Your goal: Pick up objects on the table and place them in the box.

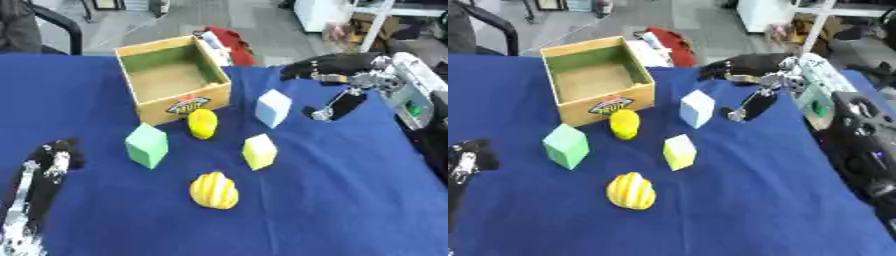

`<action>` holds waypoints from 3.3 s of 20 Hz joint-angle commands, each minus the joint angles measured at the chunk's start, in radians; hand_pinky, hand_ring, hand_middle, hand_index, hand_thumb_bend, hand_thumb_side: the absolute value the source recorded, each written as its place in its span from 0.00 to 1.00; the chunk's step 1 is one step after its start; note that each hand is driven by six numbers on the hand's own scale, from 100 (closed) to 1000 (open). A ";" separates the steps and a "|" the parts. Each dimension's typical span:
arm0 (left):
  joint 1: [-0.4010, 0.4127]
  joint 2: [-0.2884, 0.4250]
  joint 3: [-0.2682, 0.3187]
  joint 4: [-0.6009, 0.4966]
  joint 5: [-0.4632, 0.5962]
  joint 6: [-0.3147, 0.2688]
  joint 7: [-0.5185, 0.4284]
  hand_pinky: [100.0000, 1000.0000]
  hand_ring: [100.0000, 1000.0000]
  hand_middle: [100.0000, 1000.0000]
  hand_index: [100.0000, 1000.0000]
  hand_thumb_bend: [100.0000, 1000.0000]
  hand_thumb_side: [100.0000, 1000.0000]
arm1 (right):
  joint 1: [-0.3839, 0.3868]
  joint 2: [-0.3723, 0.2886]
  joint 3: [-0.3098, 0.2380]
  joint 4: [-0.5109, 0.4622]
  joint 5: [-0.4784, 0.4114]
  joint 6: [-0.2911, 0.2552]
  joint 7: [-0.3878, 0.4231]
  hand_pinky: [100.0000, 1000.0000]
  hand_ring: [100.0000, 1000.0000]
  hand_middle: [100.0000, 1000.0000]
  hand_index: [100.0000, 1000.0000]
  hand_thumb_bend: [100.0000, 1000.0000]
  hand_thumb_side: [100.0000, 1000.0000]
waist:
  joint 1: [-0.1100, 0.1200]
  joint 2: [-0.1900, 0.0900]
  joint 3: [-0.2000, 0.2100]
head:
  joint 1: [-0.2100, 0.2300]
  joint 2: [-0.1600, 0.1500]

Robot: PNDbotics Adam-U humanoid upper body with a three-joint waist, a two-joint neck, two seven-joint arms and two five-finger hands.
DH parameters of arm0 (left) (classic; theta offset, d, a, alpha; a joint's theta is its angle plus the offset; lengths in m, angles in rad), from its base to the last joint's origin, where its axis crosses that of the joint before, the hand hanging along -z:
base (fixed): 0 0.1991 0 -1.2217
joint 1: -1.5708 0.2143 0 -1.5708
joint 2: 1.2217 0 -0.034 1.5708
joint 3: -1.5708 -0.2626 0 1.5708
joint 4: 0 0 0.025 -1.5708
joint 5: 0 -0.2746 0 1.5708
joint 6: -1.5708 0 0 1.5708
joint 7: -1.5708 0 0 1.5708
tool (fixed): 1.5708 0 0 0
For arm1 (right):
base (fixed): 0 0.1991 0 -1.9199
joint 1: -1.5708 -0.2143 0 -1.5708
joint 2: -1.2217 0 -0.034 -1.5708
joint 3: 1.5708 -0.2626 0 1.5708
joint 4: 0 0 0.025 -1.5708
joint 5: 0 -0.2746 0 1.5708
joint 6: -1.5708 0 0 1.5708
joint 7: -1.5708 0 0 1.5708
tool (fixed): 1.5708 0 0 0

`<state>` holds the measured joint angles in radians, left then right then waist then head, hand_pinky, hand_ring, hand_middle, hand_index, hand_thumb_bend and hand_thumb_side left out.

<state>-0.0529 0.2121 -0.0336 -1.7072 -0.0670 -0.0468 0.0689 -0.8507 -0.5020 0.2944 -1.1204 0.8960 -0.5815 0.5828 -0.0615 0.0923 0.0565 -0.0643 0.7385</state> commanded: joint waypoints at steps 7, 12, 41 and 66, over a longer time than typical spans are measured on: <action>-0.015 0.023 -0.004 -0.011 -0.003 -0.002 -0.004 0.59 0.52 0.48 0.69 0.00 0.68 | -0.076 0.052 -0.015 0.189 0.228 -0.115 -0.058 1.00 1.00 1.00 1.00 0.19 0.27 | -0.007 -0.017 0.009 | -0.006 -0.009; -0.017 0.023 -0.005 -0.011 -0.003 -0.002 -0.005 0.59 0.52 0.48 0.69 0.00 0.68 | -0.088 0.085 -0.032 0.253 0.330 -0.127 -0.119 1.00 1.00 1.00 1.00 0.19 0.28 | -0.006 -0.012 0.013 | -0.009 -0.009; -0.029 0.024 -0.007 -0.013 -0.001 -0.002 -0.006 0.59 0.52 0.48 0.69 0.00 0.68 | -0.166 0.137 -0.137 0.348 0.498 -0.050 -0.243 1.00 1.00 1.00 1.00 0.28 0.30 | -0.003 0.008 0.026 | -0.021 -0.018; -0.057 0.028 -0.012 -0.019 -0.001 -0.001 -0.011 0.59 0.52 0.48 0.69 0.00 0.68 | -0.184 0.185 -0.210 0.451 0.625 0.030 -0.297 1.00 1.00 1.00 1.00 0.22 0.29 | -0.005 0.041 0.061 | -0.035 -0.043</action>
<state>-0.0972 0.2202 -0.0452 -1.7081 -0.0670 -0.0466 0.0602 -1.0063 -0.3025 0.0944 -0.6637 1.5139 -0.5589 0.2877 -0.0615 0.1303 0.1175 -0.0961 0.7100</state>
